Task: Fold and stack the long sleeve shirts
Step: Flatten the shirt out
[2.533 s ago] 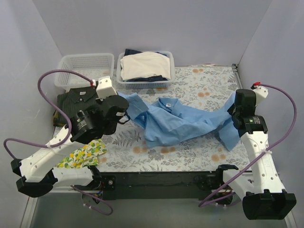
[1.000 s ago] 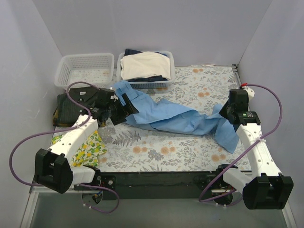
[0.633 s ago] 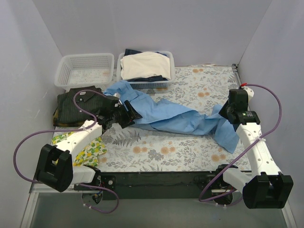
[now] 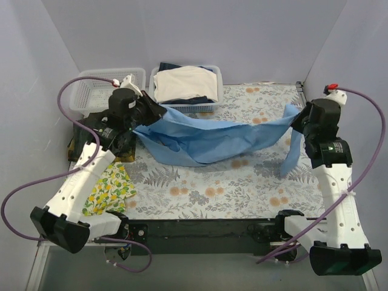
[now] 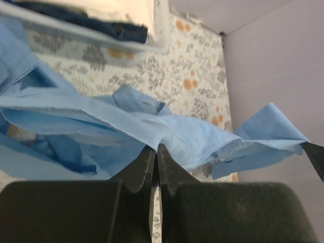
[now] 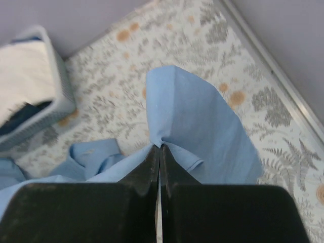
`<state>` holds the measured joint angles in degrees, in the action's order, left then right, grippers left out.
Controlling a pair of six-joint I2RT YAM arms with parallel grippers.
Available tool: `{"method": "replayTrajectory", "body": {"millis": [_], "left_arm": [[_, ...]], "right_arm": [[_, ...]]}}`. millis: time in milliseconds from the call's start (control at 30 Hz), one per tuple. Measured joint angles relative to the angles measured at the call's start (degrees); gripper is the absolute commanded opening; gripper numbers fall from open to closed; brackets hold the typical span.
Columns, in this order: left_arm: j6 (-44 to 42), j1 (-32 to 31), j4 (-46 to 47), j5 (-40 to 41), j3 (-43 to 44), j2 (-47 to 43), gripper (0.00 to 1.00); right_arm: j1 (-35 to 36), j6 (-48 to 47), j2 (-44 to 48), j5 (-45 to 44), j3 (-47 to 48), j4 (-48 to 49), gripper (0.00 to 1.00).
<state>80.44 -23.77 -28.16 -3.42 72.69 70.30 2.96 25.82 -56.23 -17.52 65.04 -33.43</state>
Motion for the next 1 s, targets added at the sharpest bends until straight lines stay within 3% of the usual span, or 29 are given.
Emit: {"method": "replayTrajectory", "body": {"millis": [267, 533, 733, 1000], "left_arm": [[-6.84, 0.0, -7.5, 4.98, 15.41, -5.95, 0.0], [-12.46, -0.04, -10.23, 3.85, 31.17, -4.59, 0.0], [-15.56, -0.04, -9.18, -2.4, 33.33, -8.26, 0.0], [-20.15, -0.04, -5.18, -12.98, 33.86, -17.9, 0.01]], "right_arm": [[0.0, -6.54, 1.07, 2.47, 21.92, 1.31, 0.01], [0.04, -11.98, 0.28, 8.33, 40.94, 4.31, 0.01], [0.07, -14.88, 2.16, 11.39, 49.62, 7.39, 0.01], [0.07, -16.87, 8.52, 14.78, 51.84, 16.79, 0.01]]}}
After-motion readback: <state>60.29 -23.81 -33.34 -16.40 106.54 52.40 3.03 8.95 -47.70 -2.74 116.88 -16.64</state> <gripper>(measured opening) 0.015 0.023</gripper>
